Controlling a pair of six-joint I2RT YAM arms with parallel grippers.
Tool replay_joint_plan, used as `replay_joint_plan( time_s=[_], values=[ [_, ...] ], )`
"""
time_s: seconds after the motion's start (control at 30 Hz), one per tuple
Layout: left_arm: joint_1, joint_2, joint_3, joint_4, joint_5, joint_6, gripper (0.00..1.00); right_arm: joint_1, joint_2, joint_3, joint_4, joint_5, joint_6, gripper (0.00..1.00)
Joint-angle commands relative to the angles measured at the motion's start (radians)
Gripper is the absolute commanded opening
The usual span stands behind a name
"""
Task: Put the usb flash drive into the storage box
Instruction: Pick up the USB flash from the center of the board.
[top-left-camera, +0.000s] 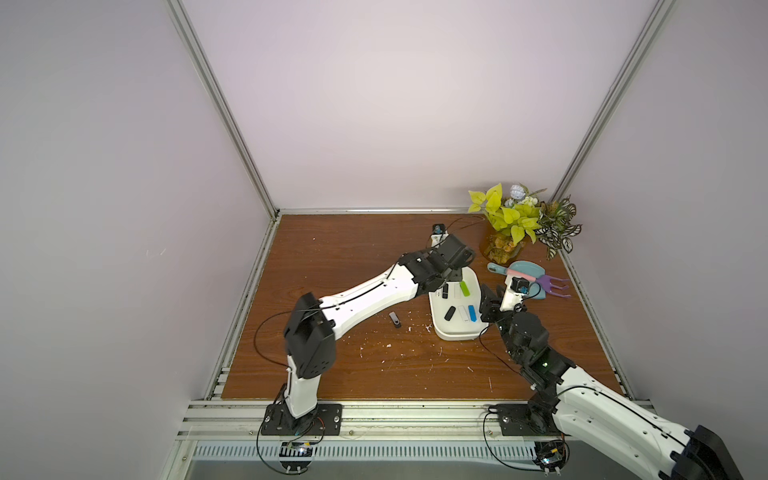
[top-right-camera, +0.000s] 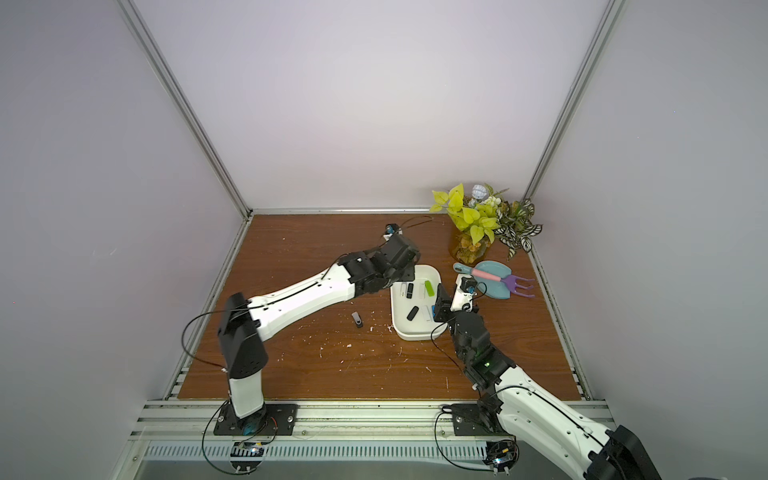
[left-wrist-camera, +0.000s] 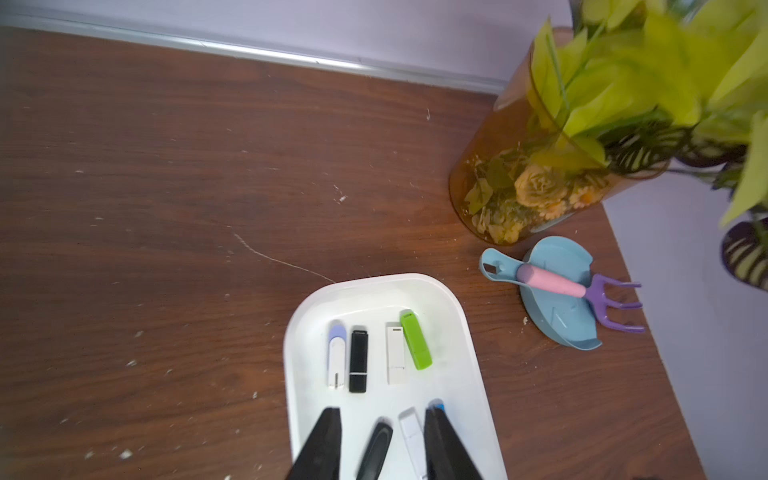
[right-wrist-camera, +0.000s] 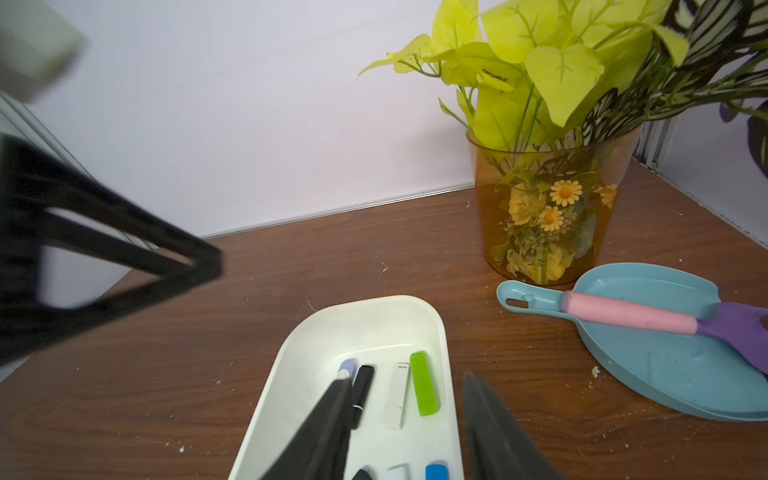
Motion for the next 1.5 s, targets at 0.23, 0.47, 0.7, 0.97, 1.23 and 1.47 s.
replay_joint_plan(
  time_s=[0.23,0.47,0.7,0.97,1.23,1.47],
  values=[
    [0.038,-0.375,-0.567,-0.049,-0.138,-0.147,0.42,-0.005,0.020,0.002,0.046,-0.026,0.010,0.49],
    [0.050,-0.378,-0.711,-0.038,-0.072,-0.211,0.49,-0.006,0.023,0.003,0.046,-0.033,0.009,0.49],
    [0.048,-0.358,-0.753,0.022,-0.028,-0.217,0.50,-0.006,0.041,-0.003,0.062,-0.042,0.015,0.49],
    [0.053,-0.330,-0.820,0.133,0.049,-0.207,0.51,-0.005,0.043,-0.002,0.059,-0.037,0.005,0.50],
    [0.053,-0.236,-0.804,0.163,0.071,-0.196,0.49,-0.006,0.049,-0.001,0.061,-0.038,0.002,0.49],
    [0.058,-0.151,-0.763,0.207,0.083,-0.169,0.49,-0.006,0.053,0.003,0.062,-0.043,-0.001,0.49]
  ],
)
